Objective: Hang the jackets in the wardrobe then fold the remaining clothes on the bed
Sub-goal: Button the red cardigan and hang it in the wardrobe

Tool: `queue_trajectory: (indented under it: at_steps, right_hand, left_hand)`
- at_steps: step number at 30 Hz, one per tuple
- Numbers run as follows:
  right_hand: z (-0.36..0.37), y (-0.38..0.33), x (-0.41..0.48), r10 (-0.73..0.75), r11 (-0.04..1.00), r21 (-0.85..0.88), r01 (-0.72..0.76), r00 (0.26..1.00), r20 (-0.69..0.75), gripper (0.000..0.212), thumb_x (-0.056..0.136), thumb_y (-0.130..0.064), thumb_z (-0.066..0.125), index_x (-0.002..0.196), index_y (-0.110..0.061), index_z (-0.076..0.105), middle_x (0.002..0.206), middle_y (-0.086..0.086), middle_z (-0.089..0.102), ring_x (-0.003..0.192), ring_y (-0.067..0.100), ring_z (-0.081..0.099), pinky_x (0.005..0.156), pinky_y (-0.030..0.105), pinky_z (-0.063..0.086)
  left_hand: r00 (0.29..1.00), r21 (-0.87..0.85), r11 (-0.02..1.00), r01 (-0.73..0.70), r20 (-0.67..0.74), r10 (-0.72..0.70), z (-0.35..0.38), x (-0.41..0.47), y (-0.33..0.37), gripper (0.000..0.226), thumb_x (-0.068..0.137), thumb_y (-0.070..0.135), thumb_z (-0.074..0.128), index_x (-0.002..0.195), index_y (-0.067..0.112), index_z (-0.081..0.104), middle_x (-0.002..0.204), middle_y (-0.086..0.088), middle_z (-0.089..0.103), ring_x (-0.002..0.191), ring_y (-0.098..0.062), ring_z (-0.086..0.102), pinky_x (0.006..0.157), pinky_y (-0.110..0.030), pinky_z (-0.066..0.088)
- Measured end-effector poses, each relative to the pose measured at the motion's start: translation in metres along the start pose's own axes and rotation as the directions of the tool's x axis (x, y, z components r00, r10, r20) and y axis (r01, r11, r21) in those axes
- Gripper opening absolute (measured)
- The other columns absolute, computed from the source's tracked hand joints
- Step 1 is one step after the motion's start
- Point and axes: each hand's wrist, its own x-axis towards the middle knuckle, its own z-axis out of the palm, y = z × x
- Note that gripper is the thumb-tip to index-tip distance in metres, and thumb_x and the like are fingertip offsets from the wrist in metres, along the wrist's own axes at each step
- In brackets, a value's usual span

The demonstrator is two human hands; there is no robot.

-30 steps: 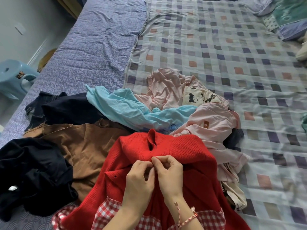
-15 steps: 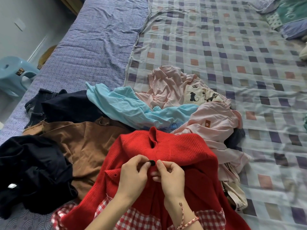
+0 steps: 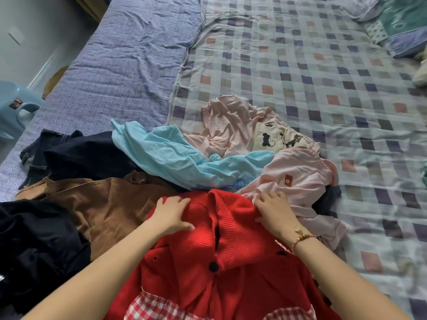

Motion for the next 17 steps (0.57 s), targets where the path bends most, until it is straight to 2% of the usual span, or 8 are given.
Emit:
queue_trajectory:
  at_steps: [2,3,6,8,11,14,15,17]
  right_hand:
    - [0.006,0.005,-0.006,-0.048,0.997,0.049,0.061,0.97,-0.237,0.047,0.046,-0.026,0.088,0.086,-0.013,0.067,0.082,0.004,0.069,0.071,0.025,0.065,0.07,0.033,0.035]
    - [0.006,0.01,-0.009,-0.02,0.981,0.175,0.08,0.947,-0.322,0.034,0.052,-0.023,0.084,0.078,-0.013,0.065,0.072,0.004,0.067,0.064,0.026,0.063,0.065,0.032,0.03]
    - [-0.003,0.025,-0.027,0.224,0.819,0.571,0.06,0.882,-0.414,0.01,0.083,-0.02,0.06,0.082,-0.01,0.062,0.077,0.009,0.067,0.072,0.029,0.063,0.068,0.032,0.036]
    - [-0.016,0.036,-0.04,0.325,0.709,0.705,0.014,0.881,-0.345,0.017,0.09,-0.024,0.053,0.092,-0.01,0.062,0.083,0.01,0.068,0.078,0.027,0.063,0.069,0.035,0.043]
    - [-0.037,0.06,-0.057,0.386,0.677,0.735,-0.022,0.861,-0.33,0.018,0.09,-0.027,0.058,0.09,-0.01,0.063,0.074,0.011,0.066,0.072,0.026,0.062,0.065,0.03,0.041]
    - [-0.065,0.09,-0.061,0.396,0.707,0.703,-0.071,0.864,-0.311,0.019,0.087,-0.026,0.065,0.083,-0.007,0.067,0.072,0.009,0.065,0.072,0.022,0.059,0.061,0.023,0.033]
    - [-0.073,0.1,-0.056,0.402,0.732,0.675,-0.092,0.859,-0.318,0.02,0.086,-0.026,0.066,0.081,-0.007,0.067,0.07,0.01,0.063,0.074,0.028,0.058,0.062,0.026,0.03]
    - [-0.086,0.115,-0.034,0.436,0.77,0.621,-0.15,0.834,-0.338,0.025,0.089,-0.026,0.063,0.084,-0.002,0.066,0.077,0.021,0.064,0.082,0.038,0.058,0.066,0.032,0.03]
  left_hand:
    - [0.998,0.094,0.995,-0.021,0.059,0.016,0.022,0.002,-0.005,0.092,0.071,0.055,0.068,0.144,0.016,0.029,0.148,-0.011,0.029,0.139,-0.023,0.026,0.112,-0.048,0.016]
    - [0.999,0.141,0.989,-0.04,0.029,0.036,0.031,0.0,-0.005,0.091,0.065,0.052,0.074,0.139,0.012,0.039,0.143,-0.016,0.038,0.135,-0.027,0.035,0.109,-0.052,0.023]
    - [0.972,0.135,0.984,-0.116,-0.188,0.14,0.053,-0.002,-0.012,0.046,0.047,0.036,0.086,0.083,0.013,0.07,0.089,-0.011,0.069,0.087,-0.029,0.07,0.074,-0.055,0.052]
    - [0.96,-0.127,0.975,-0.183,-0.236,0.15,0.048,-0.004,-0.02,0.022,0.065,0.022,0.064,0.084,0.012,0.068,0.089,-0.008,0.069,0.093,-0.027,0.068,0.086,-0.056,0.046]
    - [0.949,-0.461,0.867,-0.191,-0.312,0.044,0.03,-0.014,-0.031,0.04,0.082,0.029,0.042,0.11,0.014,0.068,0.109,0.003,0.067,0.112,-0.008,0.056,0.109,-0.039,0.028]
    - [0.936,-0.848,0.485,-0.214,-0.32,-0.146,-0.03,-0.027,-0.044,0.025,0.094,0.019,0.052,0.079,0.019,0.072,0.072,0.012,0.066,0.066,0.001,0.056,0.068,-0.014,0.044]
    - [0.911,-0.856,0.466,-0.224,-0.353,-0.212,-0.049,-0.021,-0.051,0.027,0.094,0.014,0.049,0.076,0.017,0.068,0.07,0.01,0.065,0.064,0.002,0.053,0.062,-0.011,0.041]
    - [0.832,-0.738,0.643,-0.205,-0.477,-0.282,-0.083,0.005,-0.065,0.022,0.096,0.017,0.048,0.091,0.006,0.067,0.087,-0.005,0.066,0.081,-0.007,0.055,0.069,-0.02,0.038]
